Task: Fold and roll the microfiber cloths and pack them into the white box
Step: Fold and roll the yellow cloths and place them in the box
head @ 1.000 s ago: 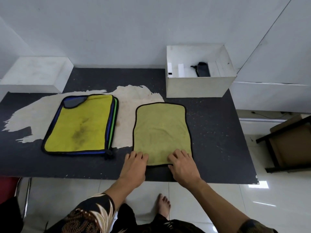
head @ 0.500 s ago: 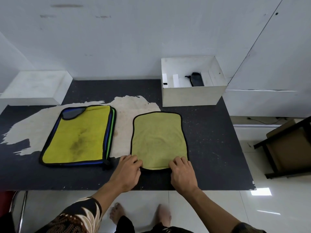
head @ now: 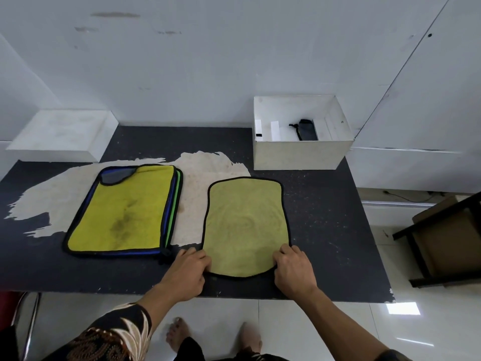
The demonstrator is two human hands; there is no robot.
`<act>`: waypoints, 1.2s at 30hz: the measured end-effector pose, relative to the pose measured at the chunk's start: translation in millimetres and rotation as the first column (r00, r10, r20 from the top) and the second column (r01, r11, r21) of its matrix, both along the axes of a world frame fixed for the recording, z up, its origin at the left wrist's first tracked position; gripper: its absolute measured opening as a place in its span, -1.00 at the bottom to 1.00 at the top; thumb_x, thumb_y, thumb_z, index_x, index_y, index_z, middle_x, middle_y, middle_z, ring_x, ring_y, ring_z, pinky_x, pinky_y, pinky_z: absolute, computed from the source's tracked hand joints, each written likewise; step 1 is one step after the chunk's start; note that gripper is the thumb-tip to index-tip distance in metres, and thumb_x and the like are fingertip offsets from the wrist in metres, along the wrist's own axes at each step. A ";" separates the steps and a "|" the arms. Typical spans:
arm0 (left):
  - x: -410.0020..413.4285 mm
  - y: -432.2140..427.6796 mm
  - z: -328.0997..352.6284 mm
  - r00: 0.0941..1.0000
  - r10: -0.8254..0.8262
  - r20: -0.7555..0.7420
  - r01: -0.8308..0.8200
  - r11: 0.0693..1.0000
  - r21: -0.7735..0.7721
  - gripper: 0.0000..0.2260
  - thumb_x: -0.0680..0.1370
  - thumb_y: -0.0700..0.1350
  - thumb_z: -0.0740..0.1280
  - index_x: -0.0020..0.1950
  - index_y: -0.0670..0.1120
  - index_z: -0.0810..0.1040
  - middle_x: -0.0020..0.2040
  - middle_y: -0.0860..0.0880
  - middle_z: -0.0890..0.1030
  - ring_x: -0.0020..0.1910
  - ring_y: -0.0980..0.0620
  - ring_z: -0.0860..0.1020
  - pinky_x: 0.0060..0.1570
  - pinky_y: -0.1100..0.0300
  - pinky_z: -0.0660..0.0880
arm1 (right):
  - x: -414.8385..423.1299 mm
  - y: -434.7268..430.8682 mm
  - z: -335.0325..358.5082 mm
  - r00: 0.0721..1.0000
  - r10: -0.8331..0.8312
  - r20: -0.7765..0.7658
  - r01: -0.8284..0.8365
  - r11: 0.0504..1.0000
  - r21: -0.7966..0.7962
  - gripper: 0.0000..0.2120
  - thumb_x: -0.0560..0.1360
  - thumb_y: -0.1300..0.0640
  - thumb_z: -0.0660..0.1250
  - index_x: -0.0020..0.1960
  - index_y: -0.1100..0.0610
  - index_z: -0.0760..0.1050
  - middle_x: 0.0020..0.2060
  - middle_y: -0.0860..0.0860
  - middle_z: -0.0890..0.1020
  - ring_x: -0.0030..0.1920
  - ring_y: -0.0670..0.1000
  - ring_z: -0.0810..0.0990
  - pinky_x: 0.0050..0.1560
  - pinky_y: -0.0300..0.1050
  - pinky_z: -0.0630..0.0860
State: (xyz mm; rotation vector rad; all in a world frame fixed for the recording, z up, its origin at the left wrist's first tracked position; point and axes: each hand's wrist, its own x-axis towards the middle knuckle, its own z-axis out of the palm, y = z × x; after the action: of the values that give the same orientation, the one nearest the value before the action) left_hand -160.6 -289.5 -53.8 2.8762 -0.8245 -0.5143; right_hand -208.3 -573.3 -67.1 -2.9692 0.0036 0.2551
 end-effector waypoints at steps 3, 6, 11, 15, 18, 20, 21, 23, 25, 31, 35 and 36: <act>-0.3 4.1 0.8 0.998 0.011 -0.056 -0.011 1.000 0.000 -0.80 0.45 -0.16 0.25 0.01 0.09 0.48 -0.01 0.18 0.49 -0.02 0.11 0.35 0.03 0.21 0.21 | -3.6 -2.3 -0.5 1.000 -0.021 0.011 0.020 1.000 0.016 -0.87 0.18 0.27 0.41 -0.36 0.06 0.55 -0.34 -0.02 0.52 -0.34 0.02 0.47 -0.39 -0.13 0.46; 1.2 7.3 0.2 0.995 0.003 -0.095 -0.001 1.000 0.013 -0.82 0.48 -0.14 0.26 0.02 0.12 0.46 -0.03 0.20 0.46 0.00 0.12 0.36 0.10 0.20 0.23 | -7.3 -4.2 -0.1 1.000 -0.019 -0.012 0.020 0.999 0.047 -0.88 0.22 0.27 0.38 -0.31 0.07 0.56 -0.29 -0.02 0.53 -0.28 0.02 0.48 -0.34 -0.13 0.47; 20.3 5.5 7.3 0.960 0.222 -0.172 -0.247 0.959 -0.141 -0.87 0.53 -0.11 0.34 0.02 0.10 0.60 -0.07 0.15 0.52 0.01 0.12 0.50 0.16 0.12 0.41 | 8.6 -14.9 8.7 0.981 -0.187 -0.053 0.195 0.930 0.312 -0.85 0.43 0.23 0.29 -0.09 0.08 0.61 -0.15 -0.01 0.63 -0.09 0.01 0.53 -0.15 -0.12 0.52; 50.4 -4.9 27.4 0.824 0.452 -0.342 -0.564 0.716 -0.412 -0.89 0.54 -0.20 0.37 -0.07 0.03 0.59 -0.09 0.09 0.63 -0.06 0.13 0.57 -0.09 0.26 0.43 | 44.4 -24.6 29.9 0.938 -0.339 -0.073 0.330 0.808 0.489 -0.92 0.51 0.16 0.38 -0.01 0.09 0.60 -0.17 -0.04 0.65 -0.15 -0.04 0.56 -0.16 -0.18 0.44; 74.7 -16.7 38.6 0.753 0.516 -0.409 -0.657 0.544 -0.522 -0.90 0.55 -0.22 0.36 -0.02 -0.04 0.63 -0.08 0.07 0.65 -0.05 0.16 0.58 -0.10 0.33 0.43 | 72.7 -30.2 39.1 0.897 -0.420 -0.137 0.421 0.716 0.557 -0.95 0.52 0.14 0.40 -0.02 0.05 0.56 -0.18 -0.09 0.60 -0.10 -0.04 0.56 -0.11 -0.18 0.42; 88.0 -23.1 38.3 0.722 0.550 -0.420 -0.684 0.473 -0.556 -0.92 0.55 -0.20 0.38 0.00 -0.06 0.64 -0.06 0.06 0.65 -0.03 0.14 0.58 -0.06 0.28 0.44 | 85.9 -33.3 40.8 0.873 -0.455 -0.175 0.465 0.673 0.575 -0.96 0.53 0.14 0.40 -0.03 0.05 0.56 -0.17 -0.09 0.60 -0.06 -0.03 0.57 -0.07 -0.15 0.44; 93.8 -25.2 36.1 0.711 0.559 -0.426 -0.692 0.450 -0.565 -0.92 0.56 -0.19 0.38 0.01 -0.07 0.64 -0.05 0.04 0.65 -0.02 0.12 0.58 -0.04 0.25 0.45 | 90.7 -34.2 40.7 0.865 -0.465 -0.191 0.482 0.659 0.578 -0.96 0.53 0.14 0.39 -0.01 0.06 0.58 -0.16 -0.08 0.61 -0.05 -0.03 0.57 -0.05 -0.15 0.45; 105.7 -31.0 31.8 0.690 0.576 -0.438 -0.708 0.410 -0.576 -0.93 0.56 -0.17 0.39 0.02 -0.09 0.64 -0.05 0.00 0.66 -0.01 0.05 0.59 -0.02 0.19 0.48 | 98.9 -35.9 40.4 0.845 -0.491 -0.211 0.513 0.635 0.578 -0.93 0.55 0.15 0.38 0.02 0.07 0.61 -0.14 -0.07 0.61 -0.03 -0.03 0.58 -0.03 -0.16 0.46; 115.2 -35.0 25.8 0.672 0.597 -0.438 -0.721 0.392 -0.572 -0.94 0.56 -0.15 0.39 0.01 -0.07 0.64 -0.06 -0.01 0.66 -0.01 0.02 0.60 -0.01 0.13 0.52 | 105.3 -37.3 38.4 0.826 -0.520 -0.219 0.537 0.605 0.587 -0.91 0.55 0.16 0.37 0.03 0.08 0.63 -0.15 -0.06 0.61 -0.03 -0.02 0.59 -0.01 -0.14 0.49; 141.6 -38.3 15.3 0.662 0.615 -0.429 -0.732 0.404 -0.549 -0.93 0.56 -0.11 0.37 0.02 -0.02 0.63 -0.06 0.01 0.67 -0.03 0.00 0.61 0.07 -0.01 0.57 | 130.1 -39.2 36.2 0.773 -0.604 -0.195 0.583 0.554 0.595 -0.88 0.57 0.17 0.34 0.05 0.07 0.64 -0.14 -0.05 0.61 -0.03 0.00 0.60 -0.03 -0.14 0.50; 154.8 -43.3 16.5 0.656 0.652 -0.380 -0.723 0.398 -0.565 -0.92 0.59 -0.12 0.33 0.02 -0.05 0.62 -0.08 0.00 0.65 -0.06 -0.01 0.59 0.01 0.02 0.56 | 144.2 -40.4 37.2 0.757 -0.640 -0.136 0.567 0.537 0.625 -0.88 0.57 0.18 0.34 0.07 0.10 0.62 -0.12 -0.03 0.61 -0.06 -0.04 0.54 -0.05 -0.17 0.43; 157.1 -44.6 16.2 0.656 0.657 -0.372 -0.722 0.403 -0.562 -0.92 0.59 -0.12 0.33 0.02 -0.04 0.61 -0.08 -0.02 0.65 -0.06 -0.01 0.58 0.02 0.03 0.55 | 147.2 -40.7 37.8 0.753 -0.645 -0.129 0.563 0.530 0.633 -0.88 0.57 0.18 0.34 0.07 0.11 0.62 -0.09 -0.02 0.62 -0.05 -0.05 0.54 -0.05 -0.18 0.42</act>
State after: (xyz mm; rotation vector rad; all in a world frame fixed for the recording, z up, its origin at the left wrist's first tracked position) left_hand -3.5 -334.1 -37.6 2.1520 0.2580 -0.1614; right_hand -61.1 -613.9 -29.3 -2.0995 0.7740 -0.0323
